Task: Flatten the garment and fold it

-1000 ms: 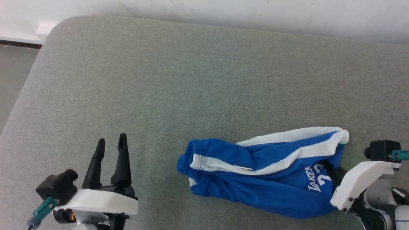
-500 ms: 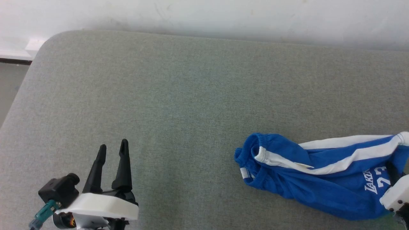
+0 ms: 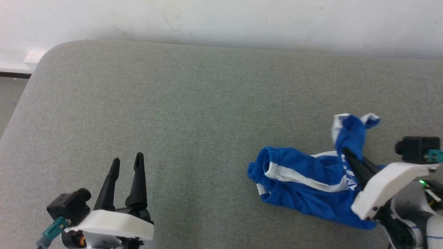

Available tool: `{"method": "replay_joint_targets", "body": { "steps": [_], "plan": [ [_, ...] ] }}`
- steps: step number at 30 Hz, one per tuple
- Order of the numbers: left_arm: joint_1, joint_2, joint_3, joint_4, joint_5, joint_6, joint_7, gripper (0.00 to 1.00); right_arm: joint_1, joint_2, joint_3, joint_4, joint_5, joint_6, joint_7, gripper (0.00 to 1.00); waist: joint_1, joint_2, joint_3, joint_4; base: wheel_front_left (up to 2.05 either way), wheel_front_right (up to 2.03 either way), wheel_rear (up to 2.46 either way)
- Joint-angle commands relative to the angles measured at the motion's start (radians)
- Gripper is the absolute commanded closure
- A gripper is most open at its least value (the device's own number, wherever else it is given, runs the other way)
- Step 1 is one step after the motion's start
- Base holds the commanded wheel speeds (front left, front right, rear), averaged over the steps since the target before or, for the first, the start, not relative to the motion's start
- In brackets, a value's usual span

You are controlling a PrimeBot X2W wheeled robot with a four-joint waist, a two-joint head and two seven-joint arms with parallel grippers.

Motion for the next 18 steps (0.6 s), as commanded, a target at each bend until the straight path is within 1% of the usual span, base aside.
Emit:
{"method": "replay_joint_targets", "body": {
  "steps": [1, 6, 10, 14, 18],
  "plan": [
    [0.006, -0.003, -0.002, 0.001, 0.001, 0.005, -0.002, 0.00, 0.001, -0.002, 0.020, -0.014, 0.008, -0.001, 0.005, 1.00, 0.0000, -0.0002, 0.003, 0.006, 0.00, 0.00, 0.00],
    [0.000, -0.007, -0.003, 0.008, -0.005, 0.002, -0.006, 0.00, -0.019, -0.002, 0.150, -0.049, 0.017, -0.001, 0.038, 1.00, 0.0000, -0.0002, 0.017, 0.027, 0.00, 0.00, 0.00],
    [-0.008, -0.011, -0.004, 0.015, -0.010, -0.002, -0.010, 0.00, -0.042, -0.002, 0.243, -0.041, 0.027, -0.001, 0.059, 1.00, 0.0000, -0.0002, 0.030, 0.044, 0.00, 0.00, 0.00],
    [-0.018, -0.020, -0.008, 0.028, -0.016, -0.009, -0.015, 0.00, -0.070, -0.002, 0.292, 0.011, 0.010, -0.001, 0.070, 1.00, 0.0000, -0.0002, 0.042, 0.060, 0.00, 0.00, 0.00],
    [-0.028, -0.029, -0.015, 0.043, -0.019, -0.017, -0.022, 0.00, -0.099, -0.002, 0.316, 0.105, -0.054, -0.001, 0.090, 1.00, 0.0000, -0.0002, 0.051, 0.073, 0.00, 0.00, 0.00]
  ]
}}
